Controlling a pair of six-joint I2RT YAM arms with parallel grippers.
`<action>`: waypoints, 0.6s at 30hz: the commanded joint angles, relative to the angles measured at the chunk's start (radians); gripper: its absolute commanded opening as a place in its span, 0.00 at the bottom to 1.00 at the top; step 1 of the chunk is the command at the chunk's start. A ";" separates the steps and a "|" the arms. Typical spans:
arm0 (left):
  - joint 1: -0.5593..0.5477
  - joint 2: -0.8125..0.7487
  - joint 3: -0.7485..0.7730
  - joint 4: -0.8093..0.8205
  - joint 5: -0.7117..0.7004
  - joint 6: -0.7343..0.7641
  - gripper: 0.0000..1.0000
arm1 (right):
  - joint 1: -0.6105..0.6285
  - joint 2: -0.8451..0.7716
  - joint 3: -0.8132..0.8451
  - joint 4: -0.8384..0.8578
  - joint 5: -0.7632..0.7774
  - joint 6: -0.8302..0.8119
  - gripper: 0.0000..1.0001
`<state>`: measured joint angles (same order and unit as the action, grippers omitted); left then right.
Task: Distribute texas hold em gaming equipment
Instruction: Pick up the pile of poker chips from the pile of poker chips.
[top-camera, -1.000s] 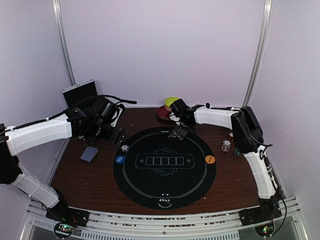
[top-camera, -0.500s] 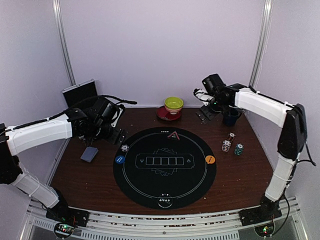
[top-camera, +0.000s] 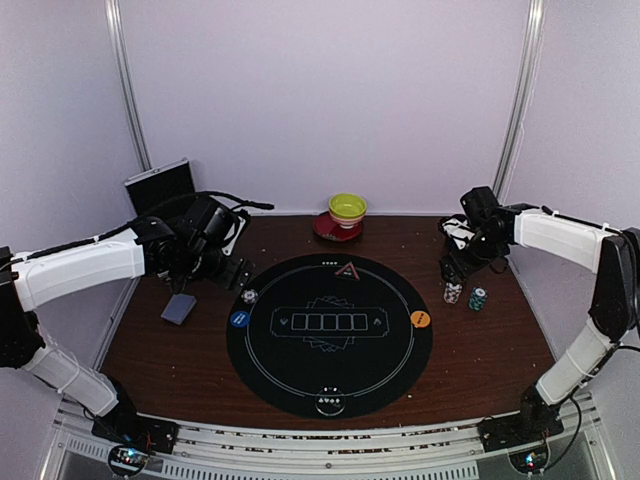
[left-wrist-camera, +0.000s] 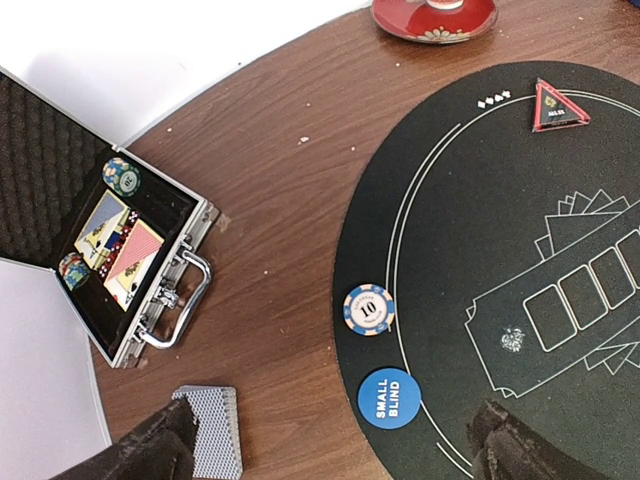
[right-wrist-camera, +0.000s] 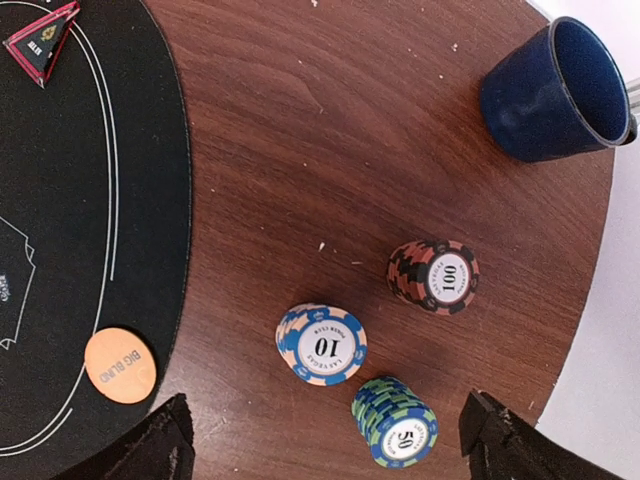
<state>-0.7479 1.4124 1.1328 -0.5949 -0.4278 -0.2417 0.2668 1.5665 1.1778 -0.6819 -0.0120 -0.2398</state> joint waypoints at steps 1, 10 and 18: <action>0.005 -0.013 -0.002 0.038 0.008 0.004 0.98 | -0.007 0.060 0.011 0.048 -0.030 0.032 0.92; 0.005 -0.015 0.001 0.038 0.020 0.006 0.98 | -0.019 0.086 -0.017 0.101 -0.017 0.038 0.88; 0.005 -0.027 0.004 0.039 0.044 0.008 0.98 | -0.038 0.128 -0.019 0.106 -0.017 0.058 0.81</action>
<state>-0.7479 1.4120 1.1328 -0.5949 -0.4007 -0.2413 0.2501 1.6768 1.1706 -0.5938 -0.0269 -0.2012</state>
